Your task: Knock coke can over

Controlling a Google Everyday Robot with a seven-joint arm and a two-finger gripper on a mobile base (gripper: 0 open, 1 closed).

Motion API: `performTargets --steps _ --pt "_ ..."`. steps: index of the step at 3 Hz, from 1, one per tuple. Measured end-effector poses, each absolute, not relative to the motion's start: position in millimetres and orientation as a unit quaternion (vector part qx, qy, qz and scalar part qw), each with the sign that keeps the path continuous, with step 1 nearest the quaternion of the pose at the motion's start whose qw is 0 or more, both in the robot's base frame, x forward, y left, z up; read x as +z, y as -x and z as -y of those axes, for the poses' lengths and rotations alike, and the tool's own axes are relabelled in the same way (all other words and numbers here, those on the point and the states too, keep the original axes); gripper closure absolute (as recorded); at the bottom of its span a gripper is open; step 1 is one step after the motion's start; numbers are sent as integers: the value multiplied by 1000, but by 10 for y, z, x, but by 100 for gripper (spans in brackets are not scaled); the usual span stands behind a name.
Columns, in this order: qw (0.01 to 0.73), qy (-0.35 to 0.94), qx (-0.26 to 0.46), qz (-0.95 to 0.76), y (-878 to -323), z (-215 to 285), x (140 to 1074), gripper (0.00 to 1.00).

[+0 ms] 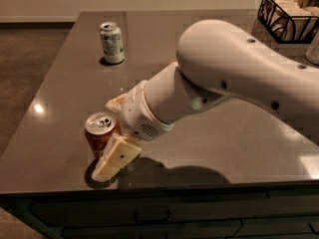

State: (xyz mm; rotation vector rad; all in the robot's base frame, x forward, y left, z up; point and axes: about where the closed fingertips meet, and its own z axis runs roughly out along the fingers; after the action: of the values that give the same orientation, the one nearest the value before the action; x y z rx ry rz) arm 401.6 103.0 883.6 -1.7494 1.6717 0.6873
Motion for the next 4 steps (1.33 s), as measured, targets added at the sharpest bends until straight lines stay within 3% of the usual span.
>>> performTargets --steps 3,4 --pt "265 666 270 -643 -4226 -1079 8994 85" --pt "224 670 238 -667 -4463 -927 9066 100"
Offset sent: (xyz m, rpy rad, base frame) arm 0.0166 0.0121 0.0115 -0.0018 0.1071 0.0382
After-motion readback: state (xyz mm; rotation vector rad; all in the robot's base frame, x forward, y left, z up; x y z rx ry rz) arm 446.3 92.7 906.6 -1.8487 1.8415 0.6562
